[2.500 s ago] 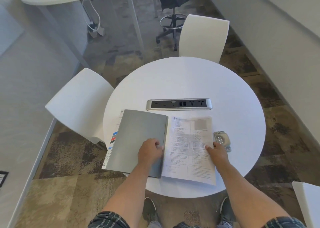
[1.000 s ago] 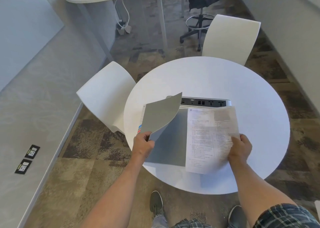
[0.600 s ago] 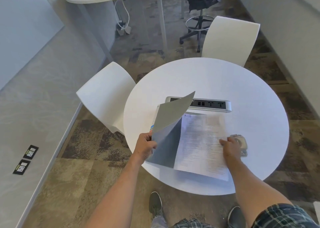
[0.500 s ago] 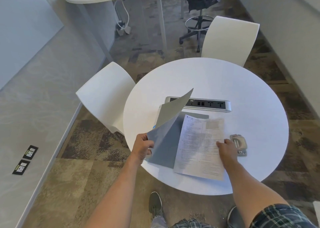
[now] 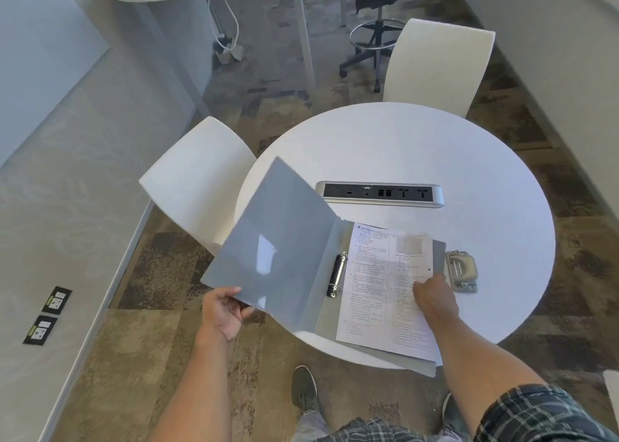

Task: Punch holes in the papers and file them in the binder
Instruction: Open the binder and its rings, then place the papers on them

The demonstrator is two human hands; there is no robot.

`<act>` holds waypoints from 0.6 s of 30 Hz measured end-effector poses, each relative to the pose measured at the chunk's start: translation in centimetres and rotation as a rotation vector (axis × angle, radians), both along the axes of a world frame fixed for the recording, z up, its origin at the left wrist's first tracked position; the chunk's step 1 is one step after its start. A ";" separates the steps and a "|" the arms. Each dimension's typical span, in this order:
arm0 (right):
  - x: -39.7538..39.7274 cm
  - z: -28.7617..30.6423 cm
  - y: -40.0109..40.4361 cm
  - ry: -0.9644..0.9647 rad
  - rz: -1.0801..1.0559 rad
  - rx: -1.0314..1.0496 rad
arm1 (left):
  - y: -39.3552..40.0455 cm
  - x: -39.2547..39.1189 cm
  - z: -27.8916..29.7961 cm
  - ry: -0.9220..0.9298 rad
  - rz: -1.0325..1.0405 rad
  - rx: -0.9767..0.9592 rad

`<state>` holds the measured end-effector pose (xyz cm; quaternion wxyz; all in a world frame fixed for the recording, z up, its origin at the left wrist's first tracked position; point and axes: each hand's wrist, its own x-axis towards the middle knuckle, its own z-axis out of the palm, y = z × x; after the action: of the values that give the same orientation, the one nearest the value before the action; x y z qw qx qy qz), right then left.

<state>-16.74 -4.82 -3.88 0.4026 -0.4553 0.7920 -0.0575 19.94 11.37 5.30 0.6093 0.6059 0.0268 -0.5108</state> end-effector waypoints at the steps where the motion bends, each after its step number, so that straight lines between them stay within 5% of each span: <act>1: 0.0 -0.1 0.0 0.021 0.012 0.001 | 0.4 0.1 -0.6 0.005 0.025 0.013; 18: 0.2 -0.2 -1.6 0.139 0.004 -0.133 | 3.6 -2.5 -7.1 0.089 0.335 0.336</act>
<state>-16.59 -6.40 -4.08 0.3157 -0.4854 0.8116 -0.0778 17.48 15.01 -1.82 0.5743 0.6628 0.2385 -0.4171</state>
